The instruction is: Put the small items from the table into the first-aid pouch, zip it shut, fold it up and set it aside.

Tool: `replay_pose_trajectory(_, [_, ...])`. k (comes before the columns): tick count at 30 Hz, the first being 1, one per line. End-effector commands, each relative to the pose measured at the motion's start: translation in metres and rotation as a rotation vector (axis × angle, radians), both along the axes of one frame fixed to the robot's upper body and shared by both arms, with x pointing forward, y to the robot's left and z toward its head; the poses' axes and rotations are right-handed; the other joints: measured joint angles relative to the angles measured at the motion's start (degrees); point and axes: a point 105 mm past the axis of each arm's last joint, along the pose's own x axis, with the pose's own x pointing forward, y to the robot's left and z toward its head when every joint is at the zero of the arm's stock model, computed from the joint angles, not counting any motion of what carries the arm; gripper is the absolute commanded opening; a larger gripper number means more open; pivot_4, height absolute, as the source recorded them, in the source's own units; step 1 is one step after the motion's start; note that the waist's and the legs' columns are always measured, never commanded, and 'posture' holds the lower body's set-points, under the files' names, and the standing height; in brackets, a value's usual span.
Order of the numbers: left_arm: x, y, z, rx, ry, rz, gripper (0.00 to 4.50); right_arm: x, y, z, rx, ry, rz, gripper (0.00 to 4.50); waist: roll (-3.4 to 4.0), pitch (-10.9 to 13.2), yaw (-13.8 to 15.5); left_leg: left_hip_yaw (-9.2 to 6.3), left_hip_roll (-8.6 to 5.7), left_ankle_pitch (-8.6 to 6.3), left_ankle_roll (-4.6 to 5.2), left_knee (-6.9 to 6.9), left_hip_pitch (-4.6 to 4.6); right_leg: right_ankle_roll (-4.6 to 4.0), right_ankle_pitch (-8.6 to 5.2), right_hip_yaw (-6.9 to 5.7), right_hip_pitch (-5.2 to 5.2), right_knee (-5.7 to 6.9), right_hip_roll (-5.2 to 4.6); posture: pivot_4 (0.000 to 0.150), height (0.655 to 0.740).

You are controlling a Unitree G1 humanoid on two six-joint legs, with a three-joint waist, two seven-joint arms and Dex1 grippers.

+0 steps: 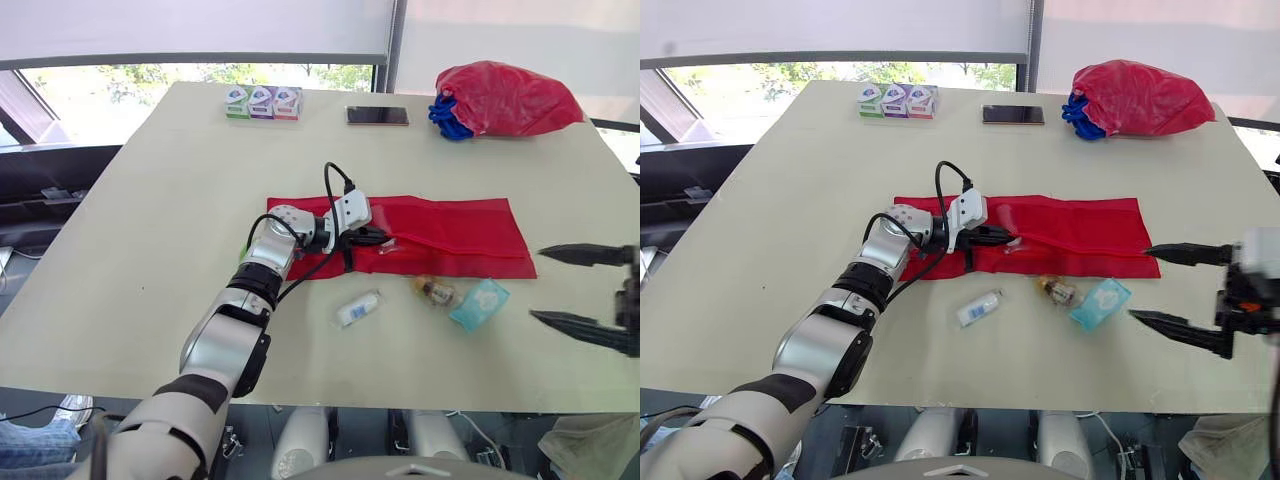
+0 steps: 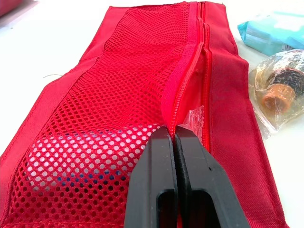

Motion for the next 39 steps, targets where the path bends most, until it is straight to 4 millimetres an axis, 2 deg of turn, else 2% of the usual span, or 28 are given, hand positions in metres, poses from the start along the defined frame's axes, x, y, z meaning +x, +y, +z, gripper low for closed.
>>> replay_pose_trajectory(1, [0.002, -0.005, 0.012, -0.001, -0.042, -0.022, 0.0, 0.001, 0.031, -0.003, -0.017, -0.029, 0.088, 4.46, 0.0, 0.0, 0.02, 0.0, 0.0, 0.0, 0.0, 0.0, 0.0, 0.0, 0.0, -0.01, -0.01, 0.0, 0.0, 0.15, 0.74])
replay_pose_trajectory(4, [0.002, -0.005, 0.012, 0.001, -0.042, -0.025, 0.0, 0.01, 0.053, -0.008, 0.031, -0.04, 0.129, 4.46, -0.01, 0.01, 0.03, 0.0, 0.0, 0.0, -0.01, 0.03, -0.02, 0.0, 0.0, -0.02, -0.01, 0.0, 0.0, 0.15, 0.74])
replay_pose_trajectory(8, [0.003, -0.005, 0.012, 0.009, -0.04, -0.026, 0.0, 0.025, 0.082, -0.035, -0.057, -0.054, 0.189, 4.46, -0.01, 0.01, 0.01, -0.01, -0.02, 0.0, 0.0, 0.06, -0.06, 0.0, 0.0, -0.03, -0.02, -0.01, 0.0, 0.15, 0.74])
replay_pose_trajectory(14, [0.004, -0.005, 0.014, 0.013, -0.051, -0.034, 0.0, 0.044, 0.117, -0.059, -0.059, -0.047, 0.238, 4.46, 0.0, 0.01, 0.06, -0.03, -0.05, 0.01, -0.01, 0.07, -0.13, -0.01, 0.0, -0.07, -0.08, 0.0, 0.02, 0.15, 0.74])
replay_pose_trajectory(22, [0.004, -0.003, 0.014, 0.021, -0.051, -0.04, 0.0, 0.065, 0.148, -0.088, -0.166, -0.143, 0.307, 4.46, 0.01, 0.01, -0.04, 0.0, -0.08, 0.01, -0.01, 0.09, -0.13, 0.0, 0.0, -0.07, -0.08, 0.01, 0.03, 0.15, 0.74])
replay_pose_trajectory(27, [0.004, -0.002, 0.014, 0.025, -0.053, -0.043, 0.0, 0.072, 0.159, -0.099, -0.203, -0.163, 0.34, 4.46, 0.01, 0.0, -0.01, 0.01, -0.08, 0.03, -0.05, 0.1, -0.13, 0.0, 0.0, -0.08, -0.09, 0.03, 0.04, 0.15, 0.74])
replay_pose_trajectory(30, [0.004, -0.002, 0.015, 0.027, -0.055, -0.047, 0.0, 0.074, 0.159, -0.101, -0.222, -0.174, 0.354, 3.59, 0.01, 0.0, -0.05, 0.03, -0.09, 0.06, -0.1, 0.1, -0.13, 0.0, 0.01, -0.06, -0.09, 0.03, 0.04, 0.15, 0.74])
replay_pose_trajectory(32, [0.004, -0.002, 0.016, 0.027, -0.056, -0.048, 0.0, 0.073, 0.156, -0.102, -0.231, -0.172, 0.363, 2.7, 0.01, 0.0, -0.02, 0.02, -0.09, 0.06, -0.09, 0.1, -0.13, 0.0, 0.01, -0.07, -0.09, 0.03, 0.04, 0.15, 0.74])
replay_pose_trajectory(36, [0.004, -0.001, 0.016, 0.027, -0.057, -0.048, 0.0, 0.065, 0.154, -0.096, -0.199, -0.145, 0.366, 0.48, 0.01, 0.0, -0.04, 0.02, -0.08, 0.06, -0.09, 0.1, -0.13, 0.0, 0.01, -0.07, -0.09, 0.04, 0.04, 0.15, 0.74])
replay_pose_trajectory(37, [0.004, -0.001, 0.016, 0.026, -0.057, -0.049, 0.0, 0.062, 0.153, -0.094, -0.187, -0.137, 0.353, 0.08, 0.01, 0.0, -0.04, 0.01, -0.08, 0.05, -0.09, 0.1, -0.13, 0.0, 0.01, -0.07, -0.09, 0.04, 0.04, 0.15, 0.74])
replay_pose_trajectory(39, [0.003, -0.002, 0.017, 0.017, -0.055, -0.054, 0.0, 0.057, 0.15, -0.091, -0.167, -0.106, 0.314, 0.03, 0.01, 0.0, 0.01, -0.01, -0.07, 0.04, -0.07, 0.1, -0.13, 0.0, 0.01, -0.09, -0.09, 0.04, 0.04, 0.15, 0.74])
